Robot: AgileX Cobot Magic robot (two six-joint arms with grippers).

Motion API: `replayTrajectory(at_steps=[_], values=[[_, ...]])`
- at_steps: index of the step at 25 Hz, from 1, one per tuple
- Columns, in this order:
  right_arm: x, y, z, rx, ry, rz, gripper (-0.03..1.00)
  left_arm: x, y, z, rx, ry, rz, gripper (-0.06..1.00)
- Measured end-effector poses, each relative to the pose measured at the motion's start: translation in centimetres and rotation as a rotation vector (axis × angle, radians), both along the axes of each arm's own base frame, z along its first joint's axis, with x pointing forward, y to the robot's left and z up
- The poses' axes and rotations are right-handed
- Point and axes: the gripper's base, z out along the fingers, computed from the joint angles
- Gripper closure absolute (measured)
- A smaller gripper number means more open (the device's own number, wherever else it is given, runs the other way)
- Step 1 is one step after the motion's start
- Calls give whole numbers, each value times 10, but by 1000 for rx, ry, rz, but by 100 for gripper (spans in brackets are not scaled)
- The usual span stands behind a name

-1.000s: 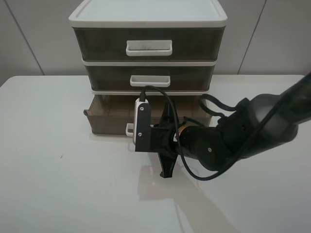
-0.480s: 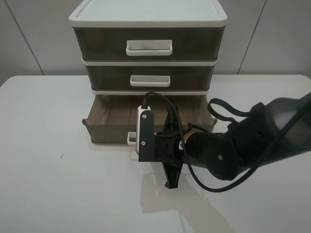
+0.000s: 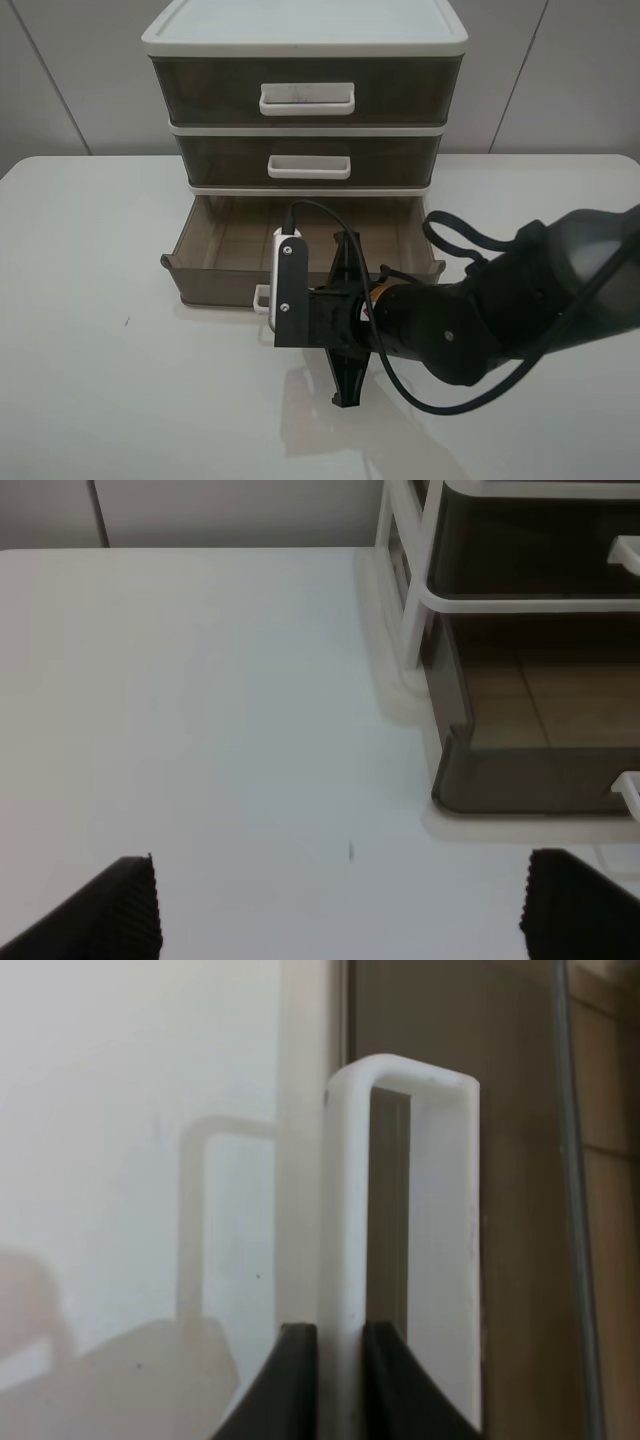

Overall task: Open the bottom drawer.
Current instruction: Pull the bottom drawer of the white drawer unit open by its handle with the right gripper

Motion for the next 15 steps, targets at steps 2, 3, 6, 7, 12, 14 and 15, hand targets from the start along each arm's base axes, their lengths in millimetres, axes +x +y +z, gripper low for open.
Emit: replayTrajectory(at_steps=[2,3,6,7,12,14,15], values=[[0,0,0,-1,3,1,87,0,0,0,0,0,0,20],[0,0,0,-1,3,1,87,0,0,0,0,0,0,20],[0,0,0,-1,3,1,87,0,0,0,0,0,0,20],[0,0,0,-1,3,1,87,0,0,0,0,0,0,20],[-2,0,-1,-14,13,15,70,0,0,0,0,0,0,20],[-4,0,-1,-26,21,36,57,0,0,0,0,0,0,20],[-5,-1,1,-29,25,45,52,0,0,0,0,0,0,20]])
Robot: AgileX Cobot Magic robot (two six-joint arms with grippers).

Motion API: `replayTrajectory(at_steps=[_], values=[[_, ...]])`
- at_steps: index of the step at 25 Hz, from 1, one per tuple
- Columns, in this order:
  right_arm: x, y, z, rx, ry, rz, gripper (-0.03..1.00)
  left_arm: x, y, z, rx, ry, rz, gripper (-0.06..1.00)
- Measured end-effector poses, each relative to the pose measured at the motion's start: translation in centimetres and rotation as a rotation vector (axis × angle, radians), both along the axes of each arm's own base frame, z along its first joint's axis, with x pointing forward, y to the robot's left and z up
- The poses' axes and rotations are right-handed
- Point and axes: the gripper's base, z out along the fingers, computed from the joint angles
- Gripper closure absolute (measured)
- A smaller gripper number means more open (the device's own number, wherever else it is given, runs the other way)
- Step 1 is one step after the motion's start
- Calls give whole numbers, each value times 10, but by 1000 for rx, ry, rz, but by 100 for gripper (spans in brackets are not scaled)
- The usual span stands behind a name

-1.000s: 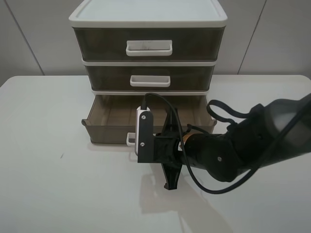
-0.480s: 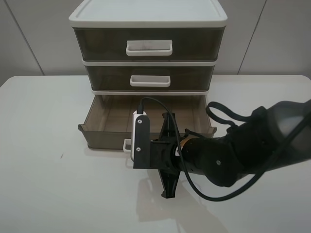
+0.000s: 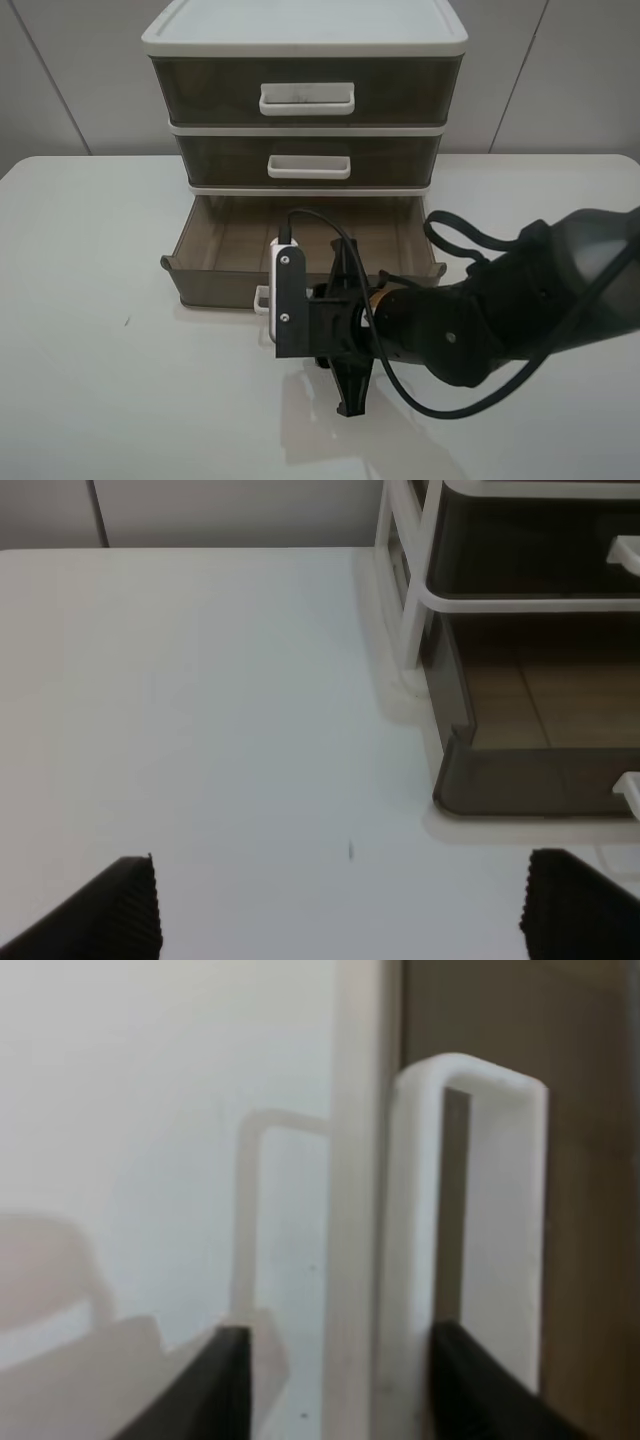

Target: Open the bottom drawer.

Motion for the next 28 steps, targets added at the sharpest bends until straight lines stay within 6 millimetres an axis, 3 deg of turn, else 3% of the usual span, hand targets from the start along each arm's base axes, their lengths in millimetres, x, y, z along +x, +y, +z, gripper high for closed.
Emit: replayTrajectory(at_steps=[2,8,16,22,25,28], values=[[-2,-1,5,-3,16,16,46,0,0,0,0,0,0,20],[-13,-5,42,51,52,41,39,0,0,0,0,0,0,20],[-17,-25,102,312,148,-174,21,0,0,0,0,0,0,20],[7,-92,132,461,286,-600,19,0,0,0,0,0,0,20],[6,-136,148,519,326,-885,19,0,0,0,0,0,0,20],[-11,-177,171,609,287,-1127,19,0,0,0,0,0,0,20]])
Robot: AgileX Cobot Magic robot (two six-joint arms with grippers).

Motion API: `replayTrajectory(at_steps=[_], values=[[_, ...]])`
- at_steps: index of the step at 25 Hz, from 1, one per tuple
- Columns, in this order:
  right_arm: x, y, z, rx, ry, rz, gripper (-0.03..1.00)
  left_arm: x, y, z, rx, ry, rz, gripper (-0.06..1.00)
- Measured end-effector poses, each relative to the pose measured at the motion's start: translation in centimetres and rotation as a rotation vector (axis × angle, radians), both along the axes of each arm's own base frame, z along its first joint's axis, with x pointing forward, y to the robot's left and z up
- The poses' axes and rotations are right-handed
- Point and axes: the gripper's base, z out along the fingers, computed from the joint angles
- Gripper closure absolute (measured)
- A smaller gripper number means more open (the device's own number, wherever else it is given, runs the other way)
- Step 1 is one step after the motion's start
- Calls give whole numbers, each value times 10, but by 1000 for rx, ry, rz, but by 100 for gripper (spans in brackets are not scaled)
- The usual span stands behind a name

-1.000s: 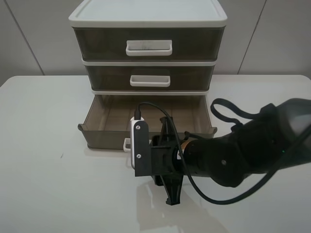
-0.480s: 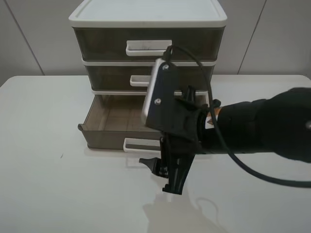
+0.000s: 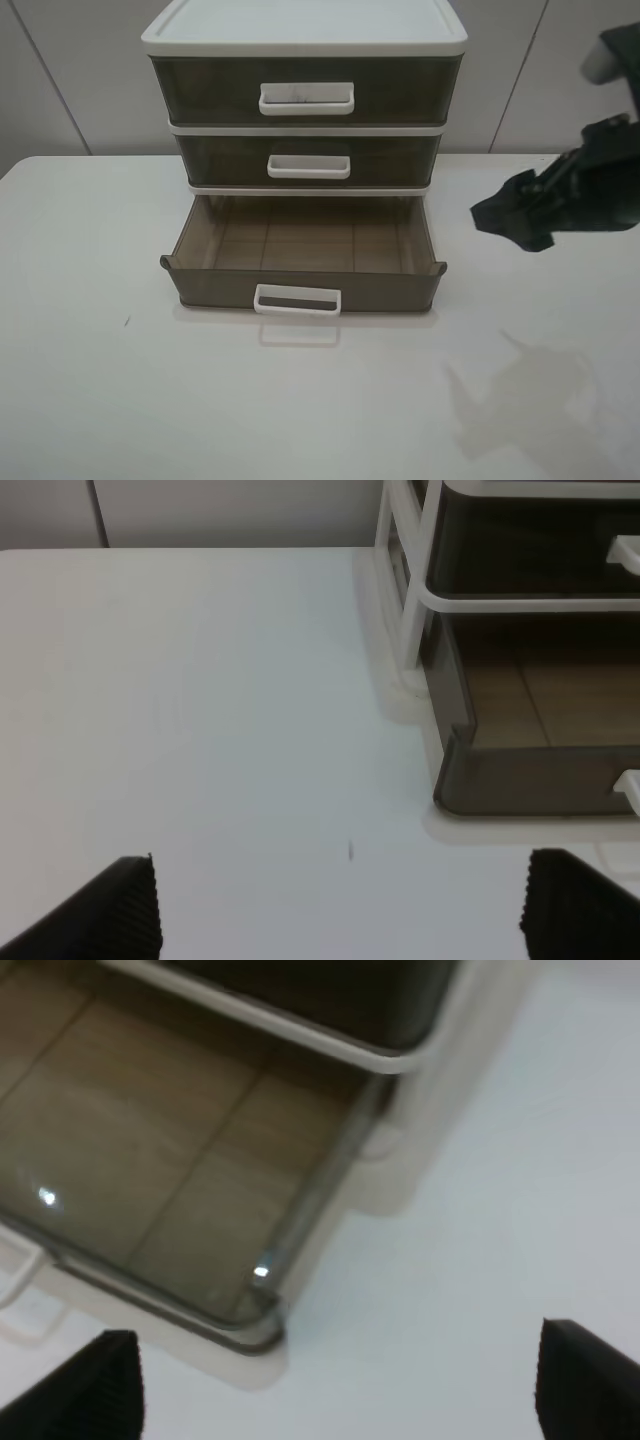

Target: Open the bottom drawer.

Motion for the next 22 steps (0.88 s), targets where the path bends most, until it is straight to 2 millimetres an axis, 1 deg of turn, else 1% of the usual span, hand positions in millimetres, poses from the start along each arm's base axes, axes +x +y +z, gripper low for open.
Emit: replayTrajectory(at_steps=[2,5,8,12,16,18,22], values=[[-20,-20,17,19,-44,-108,19,0,0,0,0,0,0,20],[-62,-40,39,70,-150,-205,19,0,0,0,0,0,0,20],[-102,-51,51,107,-260,-258,19,0,0,0,0,0,0,20],[-146,-59,54,126,-374,-295,19,0,0,0,0,0,0,20],[-172,-64,52,122,-446,-306,19,0,0,0,0,0,0,20],[-176,-65,52,116,-465,-310,19,0,0,0,0,0,0,20],[-177,-66,51,102,-465,-316,19,0,0,0,0,0,0,20]])
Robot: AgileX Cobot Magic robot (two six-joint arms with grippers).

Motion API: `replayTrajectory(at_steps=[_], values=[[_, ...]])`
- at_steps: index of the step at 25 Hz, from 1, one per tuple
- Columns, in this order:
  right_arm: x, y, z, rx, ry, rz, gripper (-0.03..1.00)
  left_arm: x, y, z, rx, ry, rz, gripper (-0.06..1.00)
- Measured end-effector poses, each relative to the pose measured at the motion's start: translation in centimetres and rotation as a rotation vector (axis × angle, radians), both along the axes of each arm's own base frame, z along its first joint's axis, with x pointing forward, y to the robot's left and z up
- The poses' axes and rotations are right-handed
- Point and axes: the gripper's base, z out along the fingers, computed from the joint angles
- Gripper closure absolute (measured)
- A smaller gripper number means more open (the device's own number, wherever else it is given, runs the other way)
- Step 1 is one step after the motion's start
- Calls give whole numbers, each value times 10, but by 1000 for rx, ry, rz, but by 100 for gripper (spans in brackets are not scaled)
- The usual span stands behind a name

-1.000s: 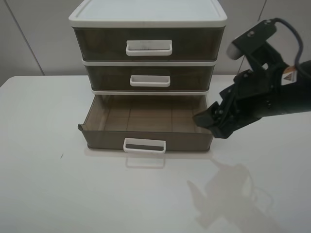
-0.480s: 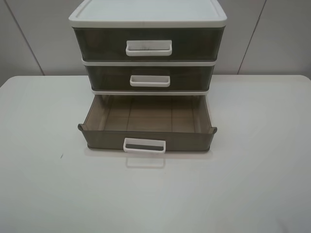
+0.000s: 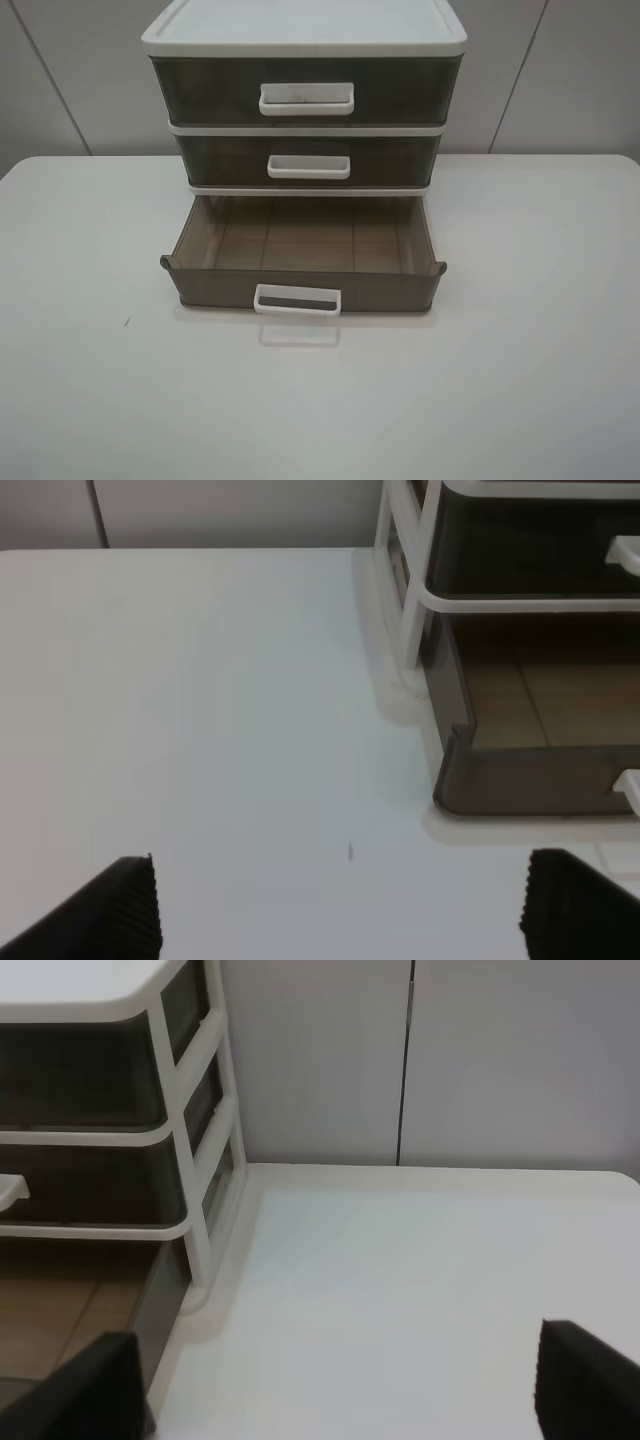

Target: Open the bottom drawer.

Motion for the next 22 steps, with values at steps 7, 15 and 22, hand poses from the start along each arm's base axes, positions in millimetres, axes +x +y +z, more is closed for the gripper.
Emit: replayTrajectory(at_steps=[7,15,22], values=[[-3,-1,-8,-3,87,-10,19,0,0,0,0,0,0,20],[-5,-1,-37,-7,132,-13,19,0,0,0,0,0,0,20],[-6,-2,-37,-7,125,-52,19,0,0,0,0,0,0,20]])
